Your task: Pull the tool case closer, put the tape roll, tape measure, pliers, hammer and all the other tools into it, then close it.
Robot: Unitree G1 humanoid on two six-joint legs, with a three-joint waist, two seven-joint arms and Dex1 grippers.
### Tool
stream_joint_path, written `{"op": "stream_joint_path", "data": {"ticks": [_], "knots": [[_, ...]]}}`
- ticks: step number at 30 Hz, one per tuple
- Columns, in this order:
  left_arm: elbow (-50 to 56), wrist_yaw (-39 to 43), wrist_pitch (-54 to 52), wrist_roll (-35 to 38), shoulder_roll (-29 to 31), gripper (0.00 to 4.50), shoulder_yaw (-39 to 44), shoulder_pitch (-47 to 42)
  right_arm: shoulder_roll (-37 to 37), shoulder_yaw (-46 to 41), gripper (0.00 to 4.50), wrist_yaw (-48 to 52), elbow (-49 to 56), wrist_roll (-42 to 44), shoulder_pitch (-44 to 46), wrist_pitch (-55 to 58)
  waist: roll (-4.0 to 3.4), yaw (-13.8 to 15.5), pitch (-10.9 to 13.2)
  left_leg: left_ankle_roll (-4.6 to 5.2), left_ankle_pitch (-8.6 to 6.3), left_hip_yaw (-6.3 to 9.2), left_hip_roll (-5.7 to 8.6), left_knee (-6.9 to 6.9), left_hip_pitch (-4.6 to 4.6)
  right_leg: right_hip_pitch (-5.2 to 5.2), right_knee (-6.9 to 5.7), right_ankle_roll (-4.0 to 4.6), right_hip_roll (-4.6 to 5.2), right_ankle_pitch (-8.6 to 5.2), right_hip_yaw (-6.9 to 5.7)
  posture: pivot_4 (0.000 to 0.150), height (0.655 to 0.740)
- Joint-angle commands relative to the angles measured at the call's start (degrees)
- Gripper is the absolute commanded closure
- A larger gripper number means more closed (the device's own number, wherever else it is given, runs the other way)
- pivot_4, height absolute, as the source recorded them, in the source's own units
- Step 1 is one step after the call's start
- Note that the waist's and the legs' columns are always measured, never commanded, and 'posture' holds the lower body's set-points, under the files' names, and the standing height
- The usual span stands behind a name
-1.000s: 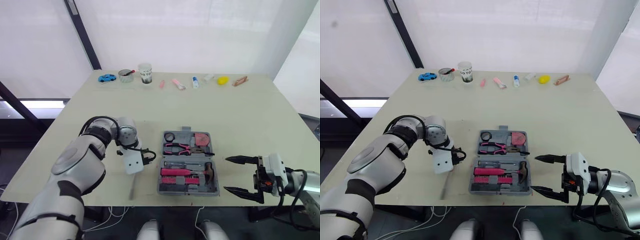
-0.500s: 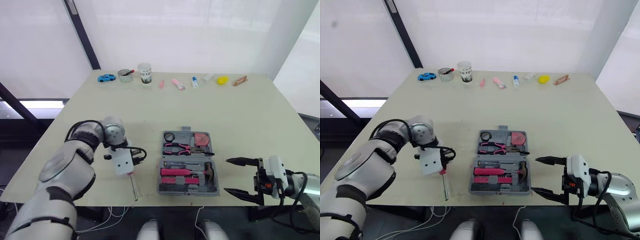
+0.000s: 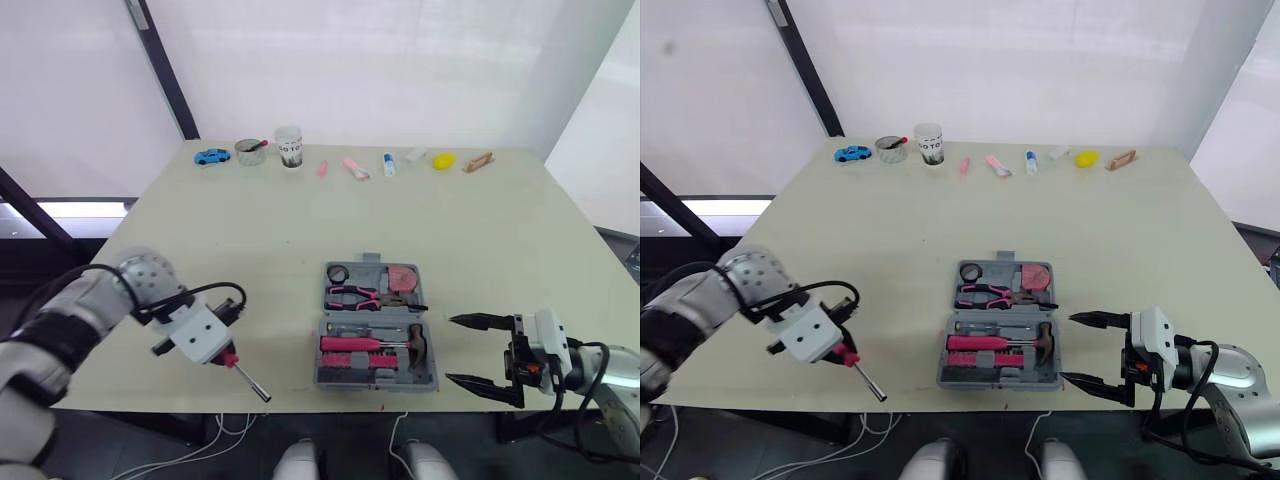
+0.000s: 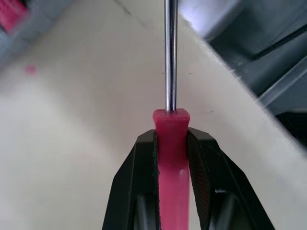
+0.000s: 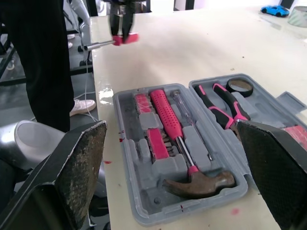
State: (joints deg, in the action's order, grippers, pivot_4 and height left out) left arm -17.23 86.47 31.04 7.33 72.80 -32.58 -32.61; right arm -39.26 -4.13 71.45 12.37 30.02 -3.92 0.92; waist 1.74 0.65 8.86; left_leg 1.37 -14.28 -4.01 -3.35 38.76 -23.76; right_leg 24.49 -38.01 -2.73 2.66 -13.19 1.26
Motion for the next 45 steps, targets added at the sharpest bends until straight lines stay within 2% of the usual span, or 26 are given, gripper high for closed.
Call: {"op": "stream_joint_path", "data": {"ticks": [1,3,7,11,13,18,21,23,29,32,35,45], "knots": [[9.4,-5.2,-12.1,4.9,3.3,4.11,8.0,5.7,0.2,-0.1,0.0,1.0,0.1,0.6,0.8,-1.1,0.0,0.2,0.0,0.0,0.0,0.0,0.0,0.0,0.02,-0.02,0.01,0.0,0.01,0.0,0.0,0.15,0.74],[14.4,-8.0,-19.3,7.2,4.7,4.11,12.1,10.2,0.4,0.1,0.0,1.3,-0.5,0.5,1.3,-1.2,-0.01,0.3,0.0,0.0,0.0,0.0,0.0,0.0,0.01,-0.04,0.02,0.02,0.02,-0.02,-0.02,0.15,0.74],[23.6,-18.5,-36.7,12.1,4.9,4.11,22.5,19.3,0.8,0.8,0.0,1.9,-1.7,0.4,2.7,-1.3,-0.04,0.1,0.0,0.0,0.0,0.01,-0.01,0.01,0.01,-0.03,0.01,0.15,0.02,-0.11,-0.06,0.15,0.74],[31.8,-28.5,-50.2,13.6,1.6,4.11,31.6,26.9,1.1,1.3,0.0,2.5,-2.2,0.4,3.2,-1.3,-0.1,-0.1,0.1,0.0,0.0,0.0,-0.04,0.0,0.05,-0.03,-0.01,0.12,-0.01,-0.11,-0.06,0.15,0.74],[35.9,-35.1,-56.3,14.8,-2.9,4.11,36.0,29.0,1.2,1.4,0.0,3.0,-2.5,0.3,3.6,-1.2,-0.11,0.0,0.1,0.0,0.0,0.01,-0.03,0.0,0.05,-0.03,0.0,0.12,0.0,-0.1,-0.08,0.15,0.74],[43.5,-47.8,-73.8,19.3,-13.3,4.11,41.7,28.0,1.0,1.5,0.0,3.6,-3.0,0.3,4.3,-1.0,-0.1,0.2,0.0,0.0,0.0,0.0,-0.01,0.01,0.04,-0.05,0.0,0.0,0.01,0.0,-0.05,0.15,0.74],[47.1,-55.2,-83.3,18.8,-18.2,4.11,42.9,26.5,1.0,1.5,0.0,4.0,-3.1,0.4,4.5,-0.8,-0.07,0.1,0.0,0.0,0.0,0.05,0.01,0.01,0.04,-0.06,-0.01,-0.01,0.0,0.01,-0.06,0.15,0.74],[48.6,-58.7,-88.1,18.7,-20.7,4.11,43.4,25.4,1.0,1.5,0.0,4.1,-3.2,0.4,4.5,-0.9,-0.07,0.0,0.0,-0.01,0.0,0.08,0.01,0.01,0.05,-0.06,-0.02,-0.01,-0.01,0.01,-0.07,0.15,0.74],[52.4,-68.3,-107.9,22.4,-33.6,4.11,47.8,20.9,1.5,0.8,0.0,3.6,-3.6,0.8,5.2,-0.9,-0.07,0.0,0.0,-0.01,0.0,0.15,0.05,0.02,0.09,-0.18,0.02,-0.01,-0.01,0.02,-0.09,0.15,0.74],[52.2,-73.3,-119.0,19.7,-37.7,4.11,49.0,18.7,1.9,0.1,0.0,2.6,-3.0,2.0,5.3,0.1,-0.07,0.0,0.0,-0.01,0.0,0.28,0.06,0.02,0.1,-0.2,0.02,0.0,-0.02,0.01,-0.17,0.15,0.74],[51.2,-75.3,-123.3,19.4,-40.5,4.11,49.2,18.3,2.1,-0.4,0.0,1.9,-2.7,2.7,5.2,0.6,-0.07,-0.2,0.0,-0.02,0.0,0.39,0.07,0.02,0.16,-0.32,0.02,0.0,-0.03,0.01,-0.23,0.15,0.74],[39.8,-78.1,-123.5,20.2,-41.0,4.11,43.5,15.7,2.7,-1.0,0.0,-0.8,-1.7,3.4,5.2,1.5,-0.08,0.0,0.0,-0.02,0.0,0.48,0.11,0.02,0.27,-0.5,0.07,0.03,0.0,0.0,-0.31,0.15,0.74]]}}
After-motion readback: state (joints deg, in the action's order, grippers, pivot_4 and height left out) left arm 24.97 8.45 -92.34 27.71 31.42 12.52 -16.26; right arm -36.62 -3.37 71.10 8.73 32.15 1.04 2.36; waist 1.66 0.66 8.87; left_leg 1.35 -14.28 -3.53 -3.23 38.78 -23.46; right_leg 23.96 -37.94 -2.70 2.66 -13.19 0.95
